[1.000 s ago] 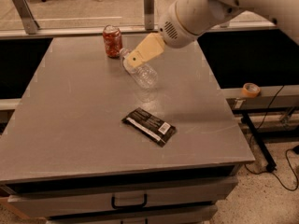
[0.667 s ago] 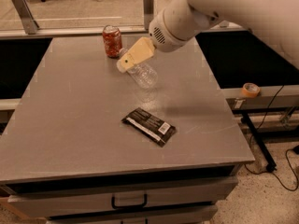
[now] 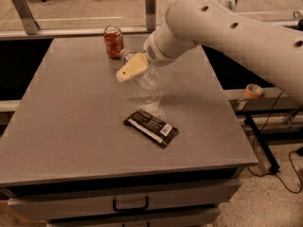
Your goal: Move water bottle near rxbar chocolate
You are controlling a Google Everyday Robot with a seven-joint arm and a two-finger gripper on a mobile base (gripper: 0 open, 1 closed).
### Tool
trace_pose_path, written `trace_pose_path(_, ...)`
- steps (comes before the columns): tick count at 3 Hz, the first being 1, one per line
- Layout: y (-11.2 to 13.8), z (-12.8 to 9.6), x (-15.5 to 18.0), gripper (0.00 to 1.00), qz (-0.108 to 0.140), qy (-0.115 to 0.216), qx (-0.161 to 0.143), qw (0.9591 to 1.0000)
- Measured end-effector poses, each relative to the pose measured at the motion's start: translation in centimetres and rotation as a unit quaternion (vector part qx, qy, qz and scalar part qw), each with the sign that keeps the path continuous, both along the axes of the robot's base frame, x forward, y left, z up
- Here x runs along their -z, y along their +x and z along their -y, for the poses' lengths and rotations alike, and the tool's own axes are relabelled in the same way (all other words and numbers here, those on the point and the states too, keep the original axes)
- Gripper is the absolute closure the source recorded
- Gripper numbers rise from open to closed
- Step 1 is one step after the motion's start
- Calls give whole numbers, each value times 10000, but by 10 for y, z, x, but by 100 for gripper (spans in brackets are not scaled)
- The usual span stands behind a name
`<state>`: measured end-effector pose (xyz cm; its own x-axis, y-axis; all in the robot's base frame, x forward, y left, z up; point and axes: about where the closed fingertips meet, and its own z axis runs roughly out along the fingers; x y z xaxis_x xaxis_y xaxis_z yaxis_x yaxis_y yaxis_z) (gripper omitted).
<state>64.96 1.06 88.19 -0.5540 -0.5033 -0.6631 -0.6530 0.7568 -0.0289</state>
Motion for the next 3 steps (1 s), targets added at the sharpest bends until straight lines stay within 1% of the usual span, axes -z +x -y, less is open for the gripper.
trace_pose_path(1, 13, -9, 18, 18, 27, -50, -78, 10000)
trace_pose_path(2, 18, -18, 29, 42, 50, -114, -214, 9997)
trace_pose_path(3, 21, -17, 29, 64, 122, -231, -310, 9992)
